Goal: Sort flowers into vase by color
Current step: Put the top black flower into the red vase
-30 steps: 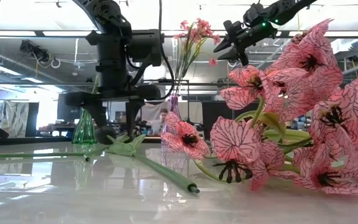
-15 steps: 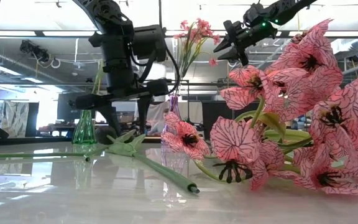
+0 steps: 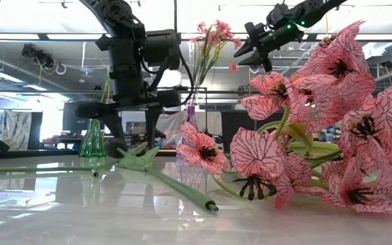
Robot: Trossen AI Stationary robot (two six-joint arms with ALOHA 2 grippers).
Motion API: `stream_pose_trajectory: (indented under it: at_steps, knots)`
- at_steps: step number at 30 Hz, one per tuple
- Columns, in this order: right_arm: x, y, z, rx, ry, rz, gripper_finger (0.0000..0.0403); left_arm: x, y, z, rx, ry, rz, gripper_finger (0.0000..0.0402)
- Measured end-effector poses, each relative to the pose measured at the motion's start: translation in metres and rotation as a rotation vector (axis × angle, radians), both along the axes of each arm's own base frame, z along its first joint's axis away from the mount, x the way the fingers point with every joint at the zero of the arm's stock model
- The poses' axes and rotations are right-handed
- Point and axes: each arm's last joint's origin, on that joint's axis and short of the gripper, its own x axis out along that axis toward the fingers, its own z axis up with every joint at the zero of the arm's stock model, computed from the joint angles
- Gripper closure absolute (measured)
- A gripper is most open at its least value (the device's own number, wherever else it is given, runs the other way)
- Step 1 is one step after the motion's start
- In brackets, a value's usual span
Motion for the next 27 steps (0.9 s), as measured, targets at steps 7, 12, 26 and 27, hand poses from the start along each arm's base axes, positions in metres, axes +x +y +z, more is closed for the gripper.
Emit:
stream_pose_trajectory:
  at_steps: [7, 12, 26, 27]
  knots:
    - [0.0, 0.0, 0.0, 0.0, 0.0, 0.0, 0.0207, -0.005, -0.001, -0.001, -0.007, 0.048, 0.0, 0.0155]
    - [0.0, 0.0, 0.0, 0.0, 0.0, 0.0, 0.0207, -0.009, -0.001, -0.002, -0.014, 0.091, 0.0, 0.0155]
    - [0.0, 0.0, 0.0, 0.0, 0.0, -0.002, 0.0207, -0.004, -0.025, -0.005, -0.054, 0.089, -0.003, 0.0155]
    - [0.0, 0.0, 0.0, -0.001, 0.0, -0.002, 0.0207, -0.004, -0.028, -0.008, -0.055, 0.1, -0.005, 0.0155]
